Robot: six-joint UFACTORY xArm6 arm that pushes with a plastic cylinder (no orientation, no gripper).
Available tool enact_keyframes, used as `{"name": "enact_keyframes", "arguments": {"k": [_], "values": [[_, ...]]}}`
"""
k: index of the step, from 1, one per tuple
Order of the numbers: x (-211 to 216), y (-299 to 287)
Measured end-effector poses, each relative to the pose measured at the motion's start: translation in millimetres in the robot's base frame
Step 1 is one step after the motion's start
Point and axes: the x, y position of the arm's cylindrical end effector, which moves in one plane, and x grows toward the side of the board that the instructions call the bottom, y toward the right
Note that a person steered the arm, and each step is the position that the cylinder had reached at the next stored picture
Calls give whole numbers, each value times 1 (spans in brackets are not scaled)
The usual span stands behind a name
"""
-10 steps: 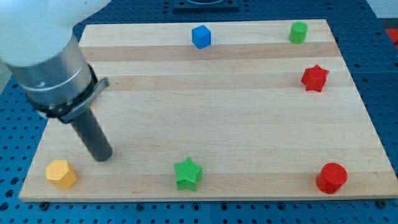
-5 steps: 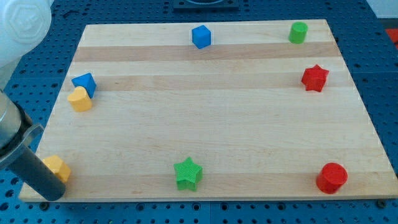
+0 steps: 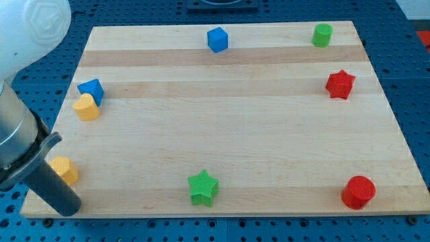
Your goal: Slide the yellow hexagon to bottom of the yellow heart
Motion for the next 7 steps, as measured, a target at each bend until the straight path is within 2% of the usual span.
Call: {"name": "enact_keyframes", "arguments": {"k": [2,3,4,6,7], "values": [[-22,-50],[-22,-50],[-47,-33],[-52,-32],[-88,-32]]}}
